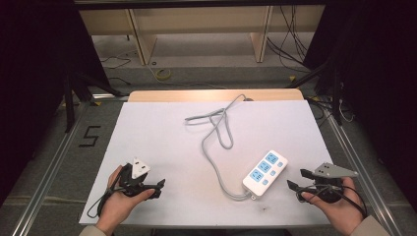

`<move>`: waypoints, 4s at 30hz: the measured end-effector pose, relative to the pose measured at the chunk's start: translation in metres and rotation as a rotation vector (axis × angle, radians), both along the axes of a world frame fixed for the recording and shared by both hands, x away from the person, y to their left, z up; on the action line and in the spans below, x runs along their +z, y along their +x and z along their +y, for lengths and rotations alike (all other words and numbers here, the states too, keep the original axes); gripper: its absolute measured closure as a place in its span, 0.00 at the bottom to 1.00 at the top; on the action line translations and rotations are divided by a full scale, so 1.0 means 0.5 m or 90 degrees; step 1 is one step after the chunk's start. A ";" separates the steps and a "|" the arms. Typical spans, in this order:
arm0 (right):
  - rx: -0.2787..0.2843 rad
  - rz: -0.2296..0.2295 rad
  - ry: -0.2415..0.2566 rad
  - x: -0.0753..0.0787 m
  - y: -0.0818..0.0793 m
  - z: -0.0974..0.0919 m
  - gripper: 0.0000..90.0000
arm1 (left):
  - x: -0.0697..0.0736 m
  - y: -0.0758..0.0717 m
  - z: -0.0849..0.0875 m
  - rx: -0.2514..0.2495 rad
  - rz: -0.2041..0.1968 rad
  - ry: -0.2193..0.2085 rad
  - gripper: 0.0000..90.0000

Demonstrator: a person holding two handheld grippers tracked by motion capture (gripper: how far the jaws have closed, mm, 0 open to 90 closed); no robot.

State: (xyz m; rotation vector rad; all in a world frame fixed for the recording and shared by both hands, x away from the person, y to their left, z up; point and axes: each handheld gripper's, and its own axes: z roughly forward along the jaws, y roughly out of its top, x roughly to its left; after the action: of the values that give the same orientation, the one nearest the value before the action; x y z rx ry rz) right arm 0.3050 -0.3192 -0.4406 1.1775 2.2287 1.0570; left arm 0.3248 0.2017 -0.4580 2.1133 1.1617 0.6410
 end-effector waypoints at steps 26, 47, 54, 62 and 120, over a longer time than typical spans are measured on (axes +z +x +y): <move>0.013 0.033 -0.036 0.029 0.012 -0.001 1.00 | -0.001 -0.002 -0.003 0.008 0.005 -0.003 0.15; 0.037 0.057 -0.038 0.030 0.039 0.027 1.00 | 0.000 -0.002 -0.006 0.001 0.003 -0.002 0.16; 0.043 0.062 -0.041 0.030 0.045 0.030 1.00 | 0.000 -0.003 -0.009 0.001 0.003 -0.002 0.16; 0.045 0.068 -0.043 0.031 0.054 0.037 1.00 | 0.000 -0.003 -0.009 -0.001 0.004 -0.001 0.16; 0.065 0.100 -0.056 0.028 0.118 0.093 1.00 | -0.001 -0.002 -0.009 -0.002 0.002 0.005 0.16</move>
State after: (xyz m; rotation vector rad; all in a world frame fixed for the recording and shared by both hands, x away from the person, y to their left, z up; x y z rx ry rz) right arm 0.3642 -0.2730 -0.4266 1.1557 2.4528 0.9228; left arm 0.3238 0.1971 -0.4583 2.1236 1.1587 0.6415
